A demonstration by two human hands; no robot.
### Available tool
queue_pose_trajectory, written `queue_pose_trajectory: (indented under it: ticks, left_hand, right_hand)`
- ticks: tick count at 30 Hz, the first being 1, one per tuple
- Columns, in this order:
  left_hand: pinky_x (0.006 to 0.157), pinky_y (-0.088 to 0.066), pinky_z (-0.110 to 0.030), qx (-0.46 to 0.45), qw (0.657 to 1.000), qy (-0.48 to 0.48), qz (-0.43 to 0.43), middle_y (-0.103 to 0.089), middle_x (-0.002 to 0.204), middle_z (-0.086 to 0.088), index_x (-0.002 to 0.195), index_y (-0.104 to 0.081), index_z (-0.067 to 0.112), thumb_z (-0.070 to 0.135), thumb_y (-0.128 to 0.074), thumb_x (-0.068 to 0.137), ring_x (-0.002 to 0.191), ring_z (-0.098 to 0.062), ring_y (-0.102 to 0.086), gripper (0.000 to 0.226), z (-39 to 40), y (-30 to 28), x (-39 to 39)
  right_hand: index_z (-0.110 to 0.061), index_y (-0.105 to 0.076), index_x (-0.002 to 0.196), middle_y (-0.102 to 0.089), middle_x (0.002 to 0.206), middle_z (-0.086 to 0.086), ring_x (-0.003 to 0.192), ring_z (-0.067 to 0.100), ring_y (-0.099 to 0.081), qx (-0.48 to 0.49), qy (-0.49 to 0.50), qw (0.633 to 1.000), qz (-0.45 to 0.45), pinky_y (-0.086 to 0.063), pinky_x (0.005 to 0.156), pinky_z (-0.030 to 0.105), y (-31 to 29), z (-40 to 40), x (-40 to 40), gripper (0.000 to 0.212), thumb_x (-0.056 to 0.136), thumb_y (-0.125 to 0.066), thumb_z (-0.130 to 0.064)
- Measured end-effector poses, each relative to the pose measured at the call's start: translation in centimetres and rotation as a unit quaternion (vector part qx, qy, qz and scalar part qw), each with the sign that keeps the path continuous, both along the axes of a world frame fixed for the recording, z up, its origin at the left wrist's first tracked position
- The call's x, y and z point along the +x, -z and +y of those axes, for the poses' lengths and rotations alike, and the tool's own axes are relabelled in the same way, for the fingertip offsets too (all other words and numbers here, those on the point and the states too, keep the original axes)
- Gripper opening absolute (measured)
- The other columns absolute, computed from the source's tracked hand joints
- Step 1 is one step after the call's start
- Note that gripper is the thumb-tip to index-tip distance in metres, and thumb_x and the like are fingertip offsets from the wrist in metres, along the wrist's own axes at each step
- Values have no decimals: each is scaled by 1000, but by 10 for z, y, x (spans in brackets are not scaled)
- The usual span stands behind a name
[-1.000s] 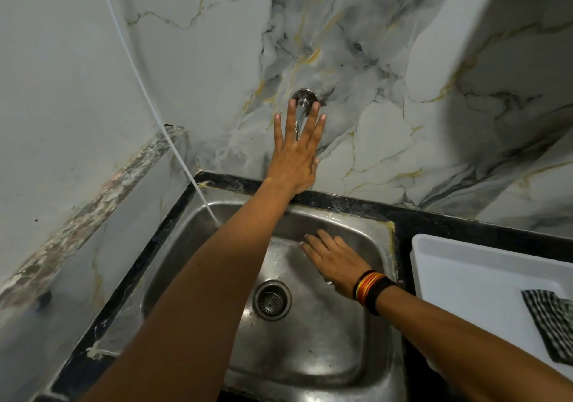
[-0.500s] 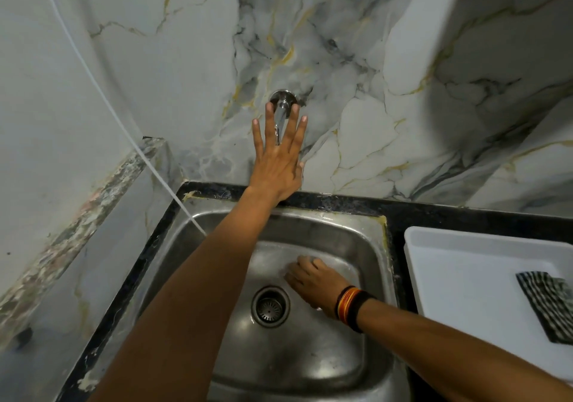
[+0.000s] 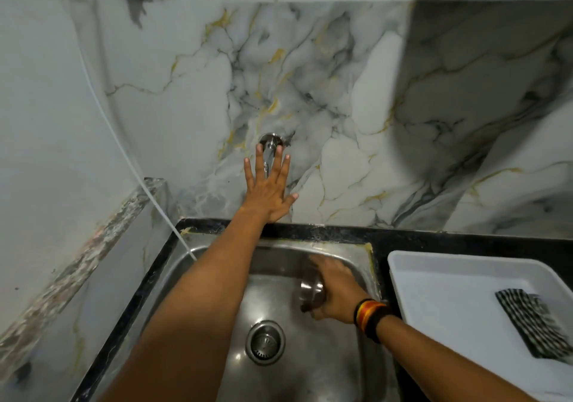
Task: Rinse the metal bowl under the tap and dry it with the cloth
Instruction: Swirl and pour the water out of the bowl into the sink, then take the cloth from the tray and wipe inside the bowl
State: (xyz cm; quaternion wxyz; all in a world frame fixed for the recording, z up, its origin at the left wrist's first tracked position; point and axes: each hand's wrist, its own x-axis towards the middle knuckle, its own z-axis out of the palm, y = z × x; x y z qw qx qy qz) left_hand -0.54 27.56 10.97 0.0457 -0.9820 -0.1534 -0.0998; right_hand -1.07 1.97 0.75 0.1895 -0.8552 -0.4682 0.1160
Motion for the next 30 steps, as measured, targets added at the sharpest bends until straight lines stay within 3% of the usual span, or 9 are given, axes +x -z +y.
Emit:
queue_pose_trajectory:
  ticks: [6, 9, 12, 15, 17, 20, 23, 26, 30]
  left_hand:
    - [123, 32, -59, -229, 961, 127, -89, 42, 170, 9, 168, 21, 38, 92, -16, 91, 155, -21, 45, 102, -40, -23, -45]
    - [135, 2, -58, -495, 853, 155, -55, 8, 181, 14, 165, 14, 56, 102, -41, 78, 167, -16, 8, 113, -93, -18, -76]
    - [133, -19, -61, -586, 796, 150, -40, -8, 182, 5, 167, 11, 52, 102, -63, 62, 166, -25, -14, 138, -133, -11, -88]
    - [131, -22, -46, -600, 783, 144, -79, -16, 177, -2, 169, 10, 44, 74, -91, 53, 161, -22, -23, 157, -162, -13, -90]
    - [127, -29, -36, -595, 782, 147, -112, -31, 163, 10, 170, 8, 40, 45, -105, 52, 147, -7, -40, 163, -170, -8, -88]
    - [123, -39, -30, -583, 783, 161, -144, -43, 149, 22, 170, 0, 42, 31, -109, 53, 139, 6, -48, 160, -182, -1, -79]
    - [113, -43, -18, -572, 785, 172, -161, -48, 146, 23, 171, -6, 41, 44, -108, 50, 135, 12, -51, 158, -206, 5, -68]
    - [112, -40, -17, -562, 788, 183, -174, -49, 147, 23, 171, -5, 41, 48, -106, 51, 135, 12, -50, 157, -237, 14, -54]
    - [110, -40, -14, -567, 784, 180, -178, -44, 144, 35, 172, -9, 36, 59, -104, 46, 128, 27, -44, 160, -275, 32, -35]
  right_hand:
    - [-33, -29, 152, -42, 148, -7, 131, 14, -47, 307, 173, 919, 176, -42, 112, 35, -58, -62, 5, 120, 55, -97, -46]
    - [-37, -25, 153, -42, 150, -7, 134, 13, -46, 382, 184, 886, 190, -40, 113, 33, -79, -77, 4, 119, 60, -98, -39]
    - [-37, -21, 153, -44, 145, -9, 134, 9, -48, 408, 163, 874, 205, -45, 109, 27, -94, -80, -3, 118, 63, -97, -40]
    - [-38, -22, 155, -44, 147, -9, 133, 10, -49, 425, 153, 844, 290, -51, 106, 29, -104, -80, -10, 105, 69, -79, -56]
    - [-35, -28, 155, -44, 154, -2, 140, 20, -47, 465, 153, 791, 368, -41, 117, 47, -105, -87, -11, 90, 78, -66, -60]
    - [-25, -36, 156, -46, 157, -3, 144, 19, -45, 489, 160, 763, 391, -35, 120, 44, -110, -109, -10, 75, 91, -46, -60]
    - [-28, -31, 158, -36, 163, -8, 149, 8, -35, 464, 171, 794, 354, -27, 122, 34, -108, -135, 2, 68, 98, -31, -60]
    - [-36, -22, 161, -15, 170, -15, 155, 3, -11, 375, 244, 874, 188, -12, 126, 33, -85, -171, 38, 66, 101, -31, -63]
    - [-16, -17, 163, -2, 172, 4, 159, 26, 3, 118, 354, 926, -61, -12, 127, 51, -15, -261, 112, 70, 105, -41, -48]
